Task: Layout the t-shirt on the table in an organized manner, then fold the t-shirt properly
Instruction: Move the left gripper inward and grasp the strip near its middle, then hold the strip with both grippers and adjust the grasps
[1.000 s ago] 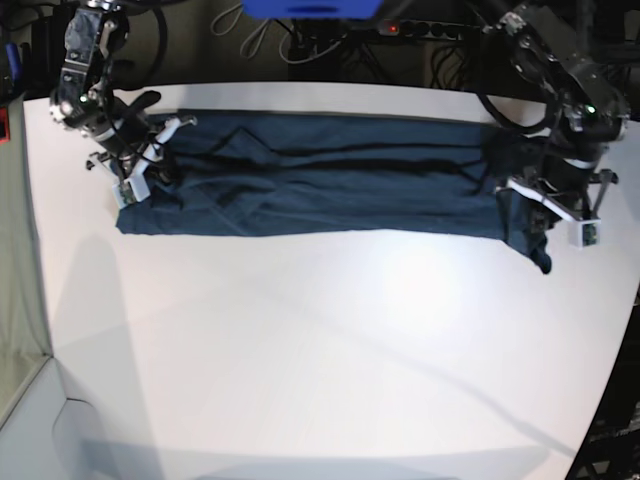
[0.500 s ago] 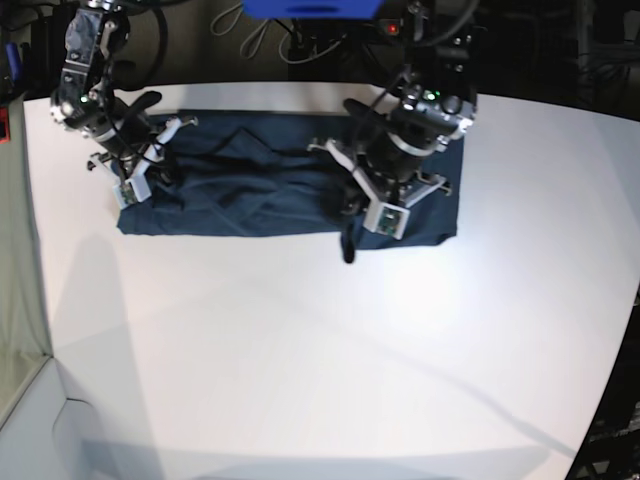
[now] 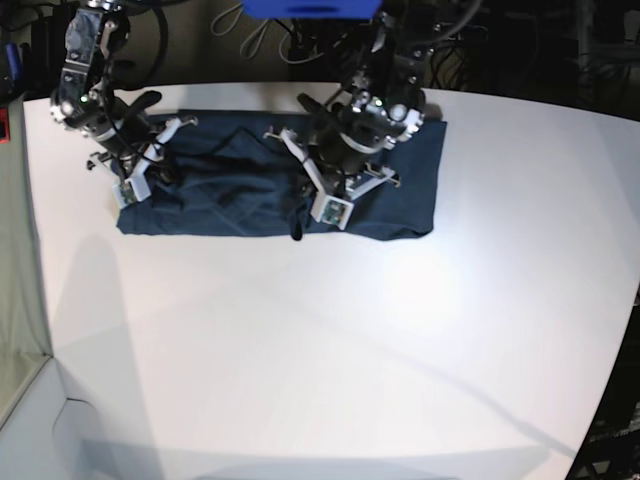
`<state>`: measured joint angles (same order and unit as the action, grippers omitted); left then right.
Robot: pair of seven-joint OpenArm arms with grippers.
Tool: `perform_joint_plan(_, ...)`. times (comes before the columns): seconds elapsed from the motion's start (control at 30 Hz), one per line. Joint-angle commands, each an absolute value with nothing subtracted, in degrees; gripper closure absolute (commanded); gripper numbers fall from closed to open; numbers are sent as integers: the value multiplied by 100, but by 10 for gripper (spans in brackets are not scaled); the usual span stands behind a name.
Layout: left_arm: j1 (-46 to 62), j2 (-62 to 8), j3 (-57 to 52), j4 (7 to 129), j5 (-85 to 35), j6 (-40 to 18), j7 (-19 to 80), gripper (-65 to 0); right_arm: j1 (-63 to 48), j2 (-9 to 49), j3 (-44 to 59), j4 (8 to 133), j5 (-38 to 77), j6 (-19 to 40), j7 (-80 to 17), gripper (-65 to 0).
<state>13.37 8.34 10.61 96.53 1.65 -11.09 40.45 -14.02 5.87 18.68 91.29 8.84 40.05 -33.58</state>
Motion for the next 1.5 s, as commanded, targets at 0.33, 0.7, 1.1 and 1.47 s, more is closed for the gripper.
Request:
perform_joint_plan(0.33,1015,699,1103,9754,-2070,-1165,3925,-170,-1552,716,1895,9719,848,4000,-3459,-251)
perform_joint_plan(0.7,936,40,567,10105,-2835,-1095,3969,-191,-1771,716,1930,10440,848,4000,-3468,-372)
perform_joint_plan(1.1,998,-708,-426,9376,-2721,-796,3934,-191,-1393,505,2703,10501,848,4000,-4347,-449)
perform_joint_plan(1.47,778,-673,-418,8716,-2721,-796,3934,-191,-998,470,2993,9657,840,4000,-4400,-474)
